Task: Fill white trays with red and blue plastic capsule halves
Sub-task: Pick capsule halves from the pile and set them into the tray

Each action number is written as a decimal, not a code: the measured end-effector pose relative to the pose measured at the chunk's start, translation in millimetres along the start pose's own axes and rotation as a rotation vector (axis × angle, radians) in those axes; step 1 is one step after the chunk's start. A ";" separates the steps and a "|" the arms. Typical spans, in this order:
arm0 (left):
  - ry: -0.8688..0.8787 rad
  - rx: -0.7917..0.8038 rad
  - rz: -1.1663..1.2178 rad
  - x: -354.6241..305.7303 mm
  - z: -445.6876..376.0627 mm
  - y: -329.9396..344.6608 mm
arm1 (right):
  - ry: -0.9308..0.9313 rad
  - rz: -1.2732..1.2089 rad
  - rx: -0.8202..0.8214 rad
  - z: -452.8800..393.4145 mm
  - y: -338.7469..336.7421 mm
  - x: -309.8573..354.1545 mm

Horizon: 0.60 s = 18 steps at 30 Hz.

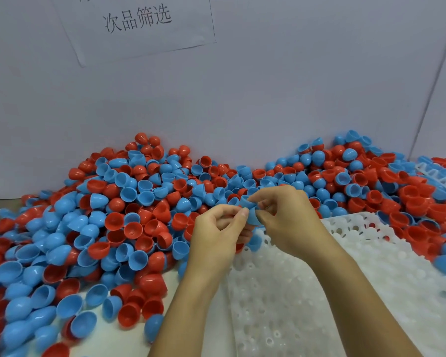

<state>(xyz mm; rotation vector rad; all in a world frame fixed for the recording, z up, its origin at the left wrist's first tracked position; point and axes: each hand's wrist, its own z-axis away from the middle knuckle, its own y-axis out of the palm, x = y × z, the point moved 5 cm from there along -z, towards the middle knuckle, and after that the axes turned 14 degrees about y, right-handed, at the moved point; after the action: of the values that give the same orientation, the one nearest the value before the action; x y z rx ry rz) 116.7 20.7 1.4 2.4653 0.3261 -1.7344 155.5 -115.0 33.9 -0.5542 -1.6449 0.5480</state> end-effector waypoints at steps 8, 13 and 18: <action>0.054 -0.099 -0.169 5.1 -8.5 -16.4 | 0.180 0.212 -0.097 -8.5 -16.1 -27.8; 0.126 -0.012 -0.431 7.2 -8.0 -16.0 | 0.209 0.411 0.021 -4.8 4.6 -32.7; 0.141 0.137 -0.676 12.1 -5.4 -6.5 | 0.211 0.509 -0.060 -2.9 15.1 -31.3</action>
<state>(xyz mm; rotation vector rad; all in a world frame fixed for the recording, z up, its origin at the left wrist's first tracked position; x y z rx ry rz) 124.1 29.6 -7.9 2.7834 1.2124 -1.8269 163.3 -123.0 0.9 -1.0518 -1.3204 0.7816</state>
